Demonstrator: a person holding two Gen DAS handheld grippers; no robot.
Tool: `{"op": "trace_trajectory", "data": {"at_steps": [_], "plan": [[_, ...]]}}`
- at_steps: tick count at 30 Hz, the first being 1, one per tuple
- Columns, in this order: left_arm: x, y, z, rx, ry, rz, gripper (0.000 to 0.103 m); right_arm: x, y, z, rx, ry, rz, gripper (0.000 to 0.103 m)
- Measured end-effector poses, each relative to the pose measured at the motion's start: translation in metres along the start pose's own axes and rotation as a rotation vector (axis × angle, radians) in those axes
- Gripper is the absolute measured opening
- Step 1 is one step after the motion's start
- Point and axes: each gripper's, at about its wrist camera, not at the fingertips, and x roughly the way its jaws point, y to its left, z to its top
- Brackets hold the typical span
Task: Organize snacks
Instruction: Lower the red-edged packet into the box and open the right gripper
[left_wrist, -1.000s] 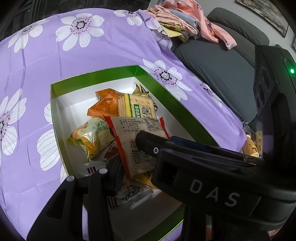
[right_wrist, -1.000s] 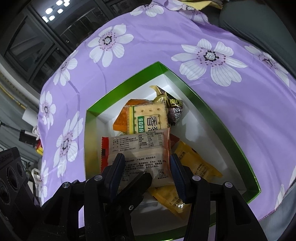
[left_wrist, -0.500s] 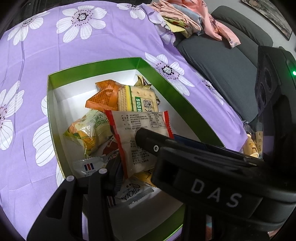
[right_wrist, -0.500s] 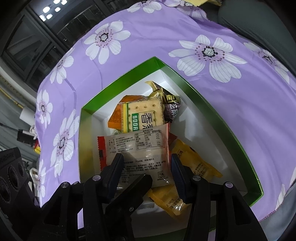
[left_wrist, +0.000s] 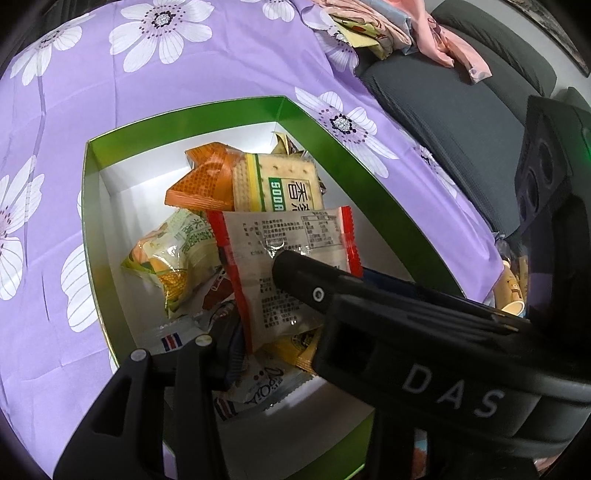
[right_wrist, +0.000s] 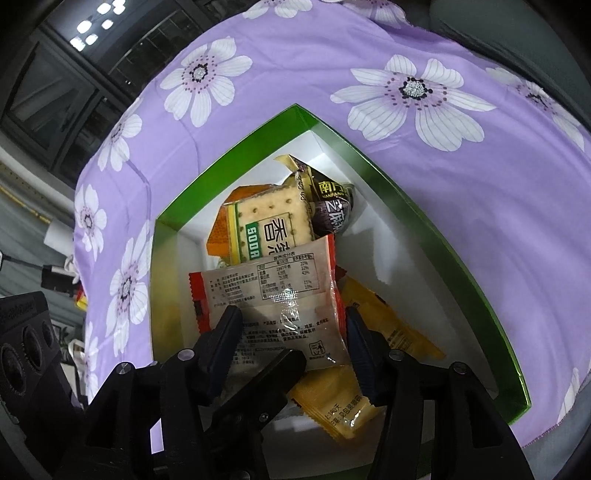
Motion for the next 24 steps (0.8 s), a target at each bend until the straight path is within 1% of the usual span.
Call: {"op": "trace_trajectory", "data": {"at_steps": [4, 7, 13, 18, 24], "plan": [[0.004, 0.002, 0.002, -0.017, 0.023, -0.004, 0.046, 0.003, -0.001, 0.003, 0.001, 0.006, -0.001, 0.058], [0.005, 0.002, 0.002, -0.019, 0.024, -0.003, 0.046, 0.005, -0.003, 0.005, -0.001, 0.012, -0.002, 0.059], [0.011, 0.000, 0.004, -0.022, 0.052, 0.004, 0.047, 0.009, -0.005, 0.007, 0.002, 0.020, -0.014, 0.060], [0.014, 0.001, 0.005, -0.026, 0.061, 0.005, 0.047, 0.010, -0.004, 0.008, -0.001, 0.017, -0.028, 0.060], [0.015, 0.002, 0.006, -0.031, 0.070, -0.001, 0.049, 0.011, -0.006, 0.009, 0.004, 0.014, -0.023, 0.060]]}}
